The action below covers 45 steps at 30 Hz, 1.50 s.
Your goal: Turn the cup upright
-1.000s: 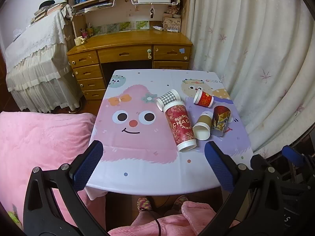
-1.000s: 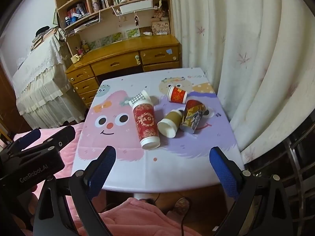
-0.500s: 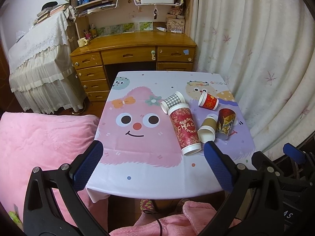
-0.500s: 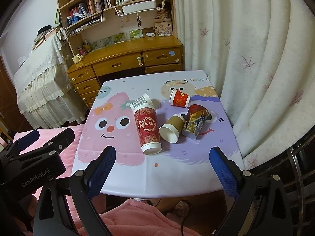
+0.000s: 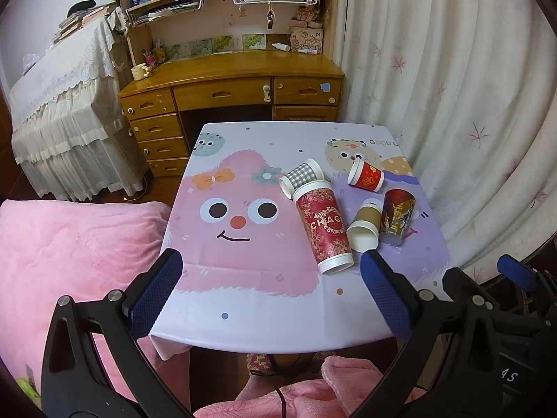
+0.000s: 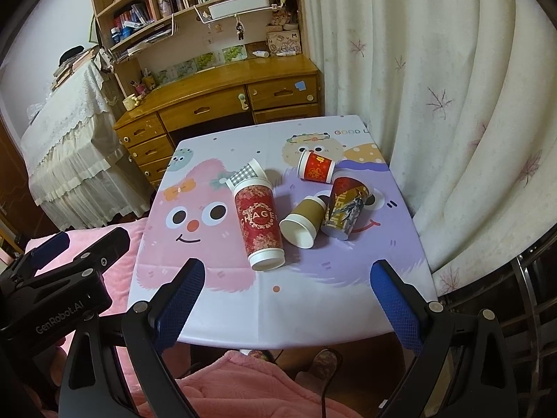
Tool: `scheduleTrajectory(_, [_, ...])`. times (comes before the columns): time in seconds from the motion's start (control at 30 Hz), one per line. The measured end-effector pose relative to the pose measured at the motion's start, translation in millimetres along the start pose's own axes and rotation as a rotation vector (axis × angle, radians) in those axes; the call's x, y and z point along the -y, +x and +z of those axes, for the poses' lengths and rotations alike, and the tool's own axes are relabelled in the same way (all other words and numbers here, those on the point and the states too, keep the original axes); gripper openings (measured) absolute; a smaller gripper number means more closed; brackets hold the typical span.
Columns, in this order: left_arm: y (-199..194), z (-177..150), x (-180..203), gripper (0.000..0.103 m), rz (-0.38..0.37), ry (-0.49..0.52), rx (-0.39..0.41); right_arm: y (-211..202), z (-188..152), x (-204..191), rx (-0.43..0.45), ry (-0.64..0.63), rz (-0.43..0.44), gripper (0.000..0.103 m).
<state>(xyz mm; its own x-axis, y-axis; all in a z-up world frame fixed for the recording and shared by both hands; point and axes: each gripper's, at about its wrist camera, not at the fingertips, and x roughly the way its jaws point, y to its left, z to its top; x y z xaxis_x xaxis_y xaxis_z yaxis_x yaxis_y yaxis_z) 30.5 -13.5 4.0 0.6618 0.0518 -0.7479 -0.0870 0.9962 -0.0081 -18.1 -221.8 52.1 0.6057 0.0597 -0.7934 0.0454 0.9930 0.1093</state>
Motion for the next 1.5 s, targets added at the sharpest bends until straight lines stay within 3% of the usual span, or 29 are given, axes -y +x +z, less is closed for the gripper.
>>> scheduleTrajectory(0.73, [0,-5,13,0.100,0.024,-0.037,0.036,4,3,4,-0.004,-0.019,0.024,0.097])
scheduleTrajectory(1.5, [3,-4,25,0.100,0.011,-0.048,0.023,14,6,15,-0.016,-0.017,0.036,0.097])
